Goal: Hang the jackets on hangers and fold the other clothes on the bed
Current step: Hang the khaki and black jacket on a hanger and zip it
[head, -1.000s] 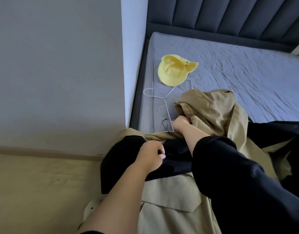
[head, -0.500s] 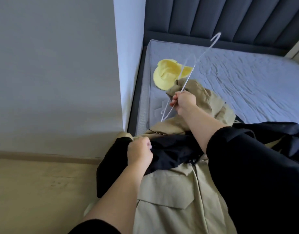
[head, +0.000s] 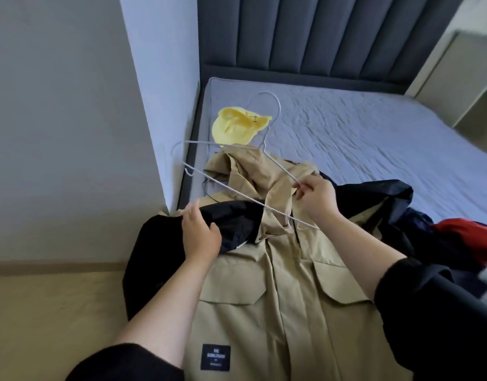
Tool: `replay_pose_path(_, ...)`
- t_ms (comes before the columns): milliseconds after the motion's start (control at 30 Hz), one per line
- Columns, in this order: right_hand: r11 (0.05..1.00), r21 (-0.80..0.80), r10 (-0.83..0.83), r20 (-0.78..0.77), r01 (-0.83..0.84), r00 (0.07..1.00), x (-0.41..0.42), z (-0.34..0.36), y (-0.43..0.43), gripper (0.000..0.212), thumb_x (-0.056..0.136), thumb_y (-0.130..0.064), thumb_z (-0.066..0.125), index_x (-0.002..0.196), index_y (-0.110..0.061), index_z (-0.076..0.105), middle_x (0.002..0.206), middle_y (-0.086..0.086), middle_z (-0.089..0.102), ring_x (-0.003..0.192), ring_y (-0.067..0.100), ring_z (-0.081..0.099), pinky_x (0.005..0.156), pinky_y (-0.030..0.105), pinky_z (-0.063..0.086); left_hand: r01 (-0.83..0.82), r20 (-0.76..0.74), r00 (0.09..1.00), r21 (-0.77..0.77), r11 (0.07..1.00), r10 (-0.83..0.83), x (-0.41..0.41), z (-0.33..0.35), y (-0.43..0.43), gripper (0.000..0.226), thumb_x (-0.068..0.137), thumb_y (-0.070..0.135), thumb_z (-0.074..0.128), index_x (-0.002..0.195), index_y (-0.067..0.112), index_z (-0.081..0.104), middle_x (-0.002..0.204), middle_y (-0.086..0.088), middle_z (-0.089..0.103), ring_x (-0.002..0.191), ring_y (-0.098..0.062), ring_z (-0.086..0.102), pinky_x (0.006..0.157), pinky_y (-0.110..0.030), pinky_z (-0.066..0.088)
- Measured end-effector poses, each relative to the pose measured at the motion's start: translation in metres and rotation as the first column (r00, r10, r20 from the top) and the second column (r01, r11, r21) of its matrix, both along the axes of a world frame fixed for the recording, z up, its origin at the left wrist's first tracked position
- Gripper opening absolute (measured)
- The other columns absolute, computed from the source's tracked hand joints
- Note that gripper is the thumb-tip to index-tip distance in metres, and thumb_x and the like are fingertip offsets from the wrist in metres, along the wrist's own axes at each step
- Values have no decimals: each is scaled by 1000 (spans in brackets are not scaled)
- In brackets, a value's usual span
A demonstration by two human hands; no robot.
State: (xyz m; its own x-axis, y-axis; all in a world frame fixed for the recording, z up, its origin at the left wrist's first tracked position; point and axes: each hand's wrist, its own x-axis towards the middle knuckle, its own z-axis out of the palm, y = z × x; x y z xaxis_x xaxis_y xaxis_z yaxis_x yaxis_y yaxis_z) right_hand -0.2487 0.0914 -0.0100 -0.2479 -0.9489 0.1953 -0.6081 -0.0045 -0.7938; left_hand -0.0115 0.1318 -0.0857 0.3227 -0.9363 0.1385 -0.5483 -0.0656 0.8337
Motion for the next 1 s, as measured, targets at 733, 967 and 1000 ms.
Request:
replay_pose_path(733, 989, 120, -73, -101, 85, 992, -71, -9, 60, 46, 78, -18, 59, 51, -19, 22, 45, -7, 19, 46, 11, 20, 45, 24, 22, -28, 309, 945, -263, 964, 111, 9, 14, 17, 78, 82, 12, 70, 148, 8, 29, 133, -22, 45, 121, -40, 41, 98, -51, 37)
replay_pose_path(967, 980, 185, -54, -102, 72, 993, -96, -20, 61, 44, 79, -16, 59, 53, -18, 24, 46, -8, 18, 45, 10, 18, 44, 25, 14, 103, -77, 991, -78, 992, -109, 10, 21, -4, 30, 97, 18, 49, 127, 19, 49, 114, -3, 50, 101, -18, 55, 89, -35, 46)
replay_pose_path(1000, 977, 198, -60, -94, 78, 994, -99, -22, 61, 44, 80, -16, 60, 53, -18, 25, 46, -8, 19, 44, 9, 19, 43, 24, 15, 152, -217, 964, -19, 988, -152, 9, 20, -4, 16, 100, 17, 43, 111, 18, 55, 105, -6, 56, 92, -19, 62, 81, -36, 52)
